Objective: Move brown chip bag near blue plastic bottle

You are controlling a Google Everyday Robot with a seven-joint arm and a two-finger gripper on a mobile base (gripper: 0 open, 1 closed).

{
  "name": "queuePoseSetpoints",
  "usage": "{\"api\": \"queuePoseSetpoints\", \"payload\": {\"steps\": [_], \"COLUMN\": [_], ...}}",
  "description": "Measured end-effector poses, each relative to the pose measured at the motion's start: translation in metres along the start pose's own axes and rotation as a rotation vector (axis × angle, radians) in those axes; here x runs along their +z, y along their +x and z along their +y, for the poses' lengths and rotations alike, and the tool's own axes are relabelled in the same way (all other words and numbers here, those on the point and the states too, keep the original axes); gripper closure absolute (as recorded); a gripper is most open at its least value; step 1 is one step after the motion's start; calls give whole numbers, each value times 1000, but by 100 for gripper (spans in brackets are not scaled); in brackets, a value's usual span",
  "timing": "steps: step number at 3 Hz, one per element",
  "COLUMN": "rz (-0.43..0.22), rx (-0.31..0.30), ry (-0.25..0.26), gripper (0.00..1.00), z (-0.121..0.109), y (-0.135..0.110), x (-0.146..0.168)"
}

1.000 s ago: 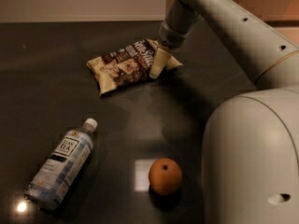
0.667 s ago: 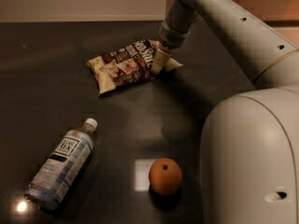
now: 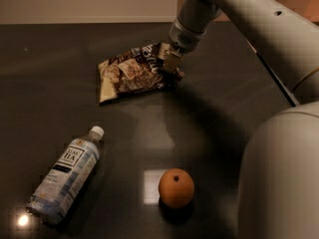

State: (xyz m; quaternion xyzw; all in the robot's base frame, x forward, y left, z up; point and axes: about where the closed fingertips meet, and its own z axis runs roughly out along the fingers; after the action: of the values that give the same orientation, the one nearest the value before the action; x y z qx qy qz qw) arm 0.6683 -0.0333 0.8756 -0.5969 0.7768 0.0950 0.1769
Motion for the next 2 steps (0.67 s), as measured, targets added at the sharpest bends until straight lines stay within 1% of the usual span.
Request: {"api": "queuePoseSetpoints", "payload": {"steps": [1, 2], "rz": [-15, -13], "rx": [5, -10], "ry": [-29, -54], "gripper": [100, 100], "z": [65, 112], "y": [-11, -17], "x": [-36, -54]}}
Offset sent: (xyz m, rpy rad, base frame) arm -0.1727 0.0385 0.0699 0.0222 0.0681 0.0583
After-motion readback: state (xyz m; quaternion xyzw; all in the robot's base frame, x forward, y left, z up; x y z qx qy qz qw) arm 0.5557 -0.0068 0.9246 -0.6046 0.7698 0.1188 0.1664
